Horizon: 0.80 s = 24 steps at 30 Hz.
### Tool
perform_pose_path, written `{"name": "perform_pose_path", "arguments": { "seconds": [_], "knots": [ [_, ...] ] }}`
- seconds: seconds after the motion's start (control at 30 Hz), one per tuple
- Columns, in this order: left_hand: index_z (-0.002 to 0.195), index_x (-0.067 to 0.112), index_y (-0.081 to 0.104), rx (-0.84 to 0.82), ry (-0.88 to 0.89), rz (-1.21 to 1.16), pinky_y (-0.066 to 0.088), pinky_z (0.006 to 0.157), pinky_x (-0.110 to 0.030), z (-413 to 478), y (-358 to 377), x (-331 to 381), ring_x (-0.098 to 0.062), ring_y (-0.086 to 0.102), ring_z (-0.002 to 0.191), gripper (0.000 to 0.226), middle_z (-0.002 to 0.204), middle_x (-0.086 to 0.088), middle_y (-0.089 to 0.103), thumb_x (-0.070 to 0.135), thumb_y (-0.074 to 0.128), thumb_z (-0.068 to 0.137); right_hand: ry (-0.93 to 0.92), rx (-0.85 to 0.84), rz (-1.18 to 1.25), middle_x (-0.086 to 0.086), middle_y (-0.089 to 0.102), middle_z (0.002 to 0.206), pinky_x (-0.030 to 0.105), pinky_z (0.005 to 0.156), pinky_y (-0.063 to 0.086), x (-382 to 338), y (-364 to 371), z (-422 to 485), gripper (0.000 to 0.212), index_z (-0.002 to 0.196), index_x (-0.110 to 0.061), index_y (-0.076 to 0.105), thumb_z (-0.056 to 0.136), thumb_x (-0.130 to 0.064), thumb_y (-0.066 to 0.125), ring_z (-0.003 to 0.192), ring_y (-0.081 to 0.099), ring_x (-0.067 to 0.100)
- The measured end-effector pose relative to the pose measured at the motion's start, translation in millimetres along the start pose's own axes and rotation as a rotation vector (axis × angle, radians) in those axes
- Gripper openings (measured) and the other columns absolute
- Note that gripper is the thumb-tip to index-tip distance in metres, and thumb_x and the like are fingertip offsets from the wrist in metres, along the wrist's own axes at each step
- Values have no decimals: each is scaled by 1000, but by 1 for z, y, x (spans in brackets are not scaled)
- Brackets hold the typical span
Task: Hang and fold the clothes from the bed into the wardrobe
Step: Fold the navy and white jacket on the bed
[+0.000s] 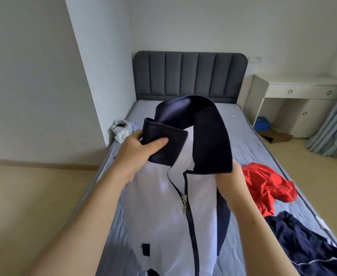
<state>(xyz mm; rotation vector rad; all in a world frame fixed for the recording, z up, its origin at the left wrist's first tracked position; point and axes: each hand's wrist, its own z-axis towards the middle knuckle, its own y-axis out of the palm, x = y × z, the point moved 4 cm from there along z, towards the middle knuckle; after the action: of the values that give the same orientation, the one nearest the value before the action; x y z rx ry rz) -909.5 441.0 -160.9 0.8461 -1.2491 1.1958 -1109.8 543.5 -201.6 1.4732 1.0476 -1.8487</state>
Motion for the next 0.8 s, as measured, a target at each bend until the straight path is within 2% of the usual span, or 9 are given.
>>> {"name": "perform_pose_path", "arguments": {
  "seconds": [0.03,0.1,0.23,0.3,0.37,0.47,0.57,0.7,0.8],
  "knots": [
    [85,29,64,-18,12,-7,48,53,-9,1,-1,4,4,65,65,19,71,23,69,29,77,72,21,34,-2,3,52,66,29,62,37,0,-3,-1,16,80,-2,55,86,-9,43,67,44,18],
    [89,28,62,-50,14,-5,48,54,-10,6,3,5,4,65,66,26,73,22,69,30,79,70,59,74,-3,8,50,71,30,63,35,6,-6,-1,15,88,6,49,86,-7,43,69,43,18],
    [96,26,58,-146,-116,87,53,69,-20,13,18,-32,-4,66,78,39,92,9,69,25,83,66,119,36,-35,-2,39,59,31,61,27,36,1,1,17,64,-9,43,80,-3,45,65,31,16],
    [104,24,56,-190,-203,151,52,83,-31,19,24,-60,-11,64,90,51,100,5,67,25,85,62,185,18,-55,-12,33,47,29,59,23,64,7,6,29,59,-18,37,81,-3,47,62,27,13],
    [100,27,55,-194,-252,200,50,90,-36,30,30,-88,-14,63,96,47,102,4,66,24,84,63,295,43,-75,-12,35,45,27,55,23,96,10,19,29,58,-17,39,82,-3,47,58,26,14],
    [92,33,52,-156,-281,248,50,89,-36,59,45,-123,-16,62,98,37,101,6,65,23,80,69,484,76,-104,1,42,55,24,53,28,140,13,51,23,63,-13,46,85,-8,47,55,33,17],
    [98,28,53,-103,-287,322,50,84,-33,112,70,-148,-18,61,97,38,102,5,65,26,78,70,553,68,-163,5,50,65,26,54,32,163,19,103,22,65,-14,46,86,-8,42,60,43,22],
    [106,25,52,-1,-235,428,42,74,-27,210,111,-167,-18,57,93,41,101,6,62,30,76,73,526,92,-210,1,46,67,25,49,30,176,26,203,21,69,-11,44,89,-7,39,58,46,21],
    [136,24,34,32,-170,437,40,81,-25,278,139,-183,-17,52,98,64,119,4,53,23,68,82,391,40,-142,-9,47,75,22,49,33,186,39,278,13,81,-16,48,90,-12,40,66,48,14]
  ]
}}
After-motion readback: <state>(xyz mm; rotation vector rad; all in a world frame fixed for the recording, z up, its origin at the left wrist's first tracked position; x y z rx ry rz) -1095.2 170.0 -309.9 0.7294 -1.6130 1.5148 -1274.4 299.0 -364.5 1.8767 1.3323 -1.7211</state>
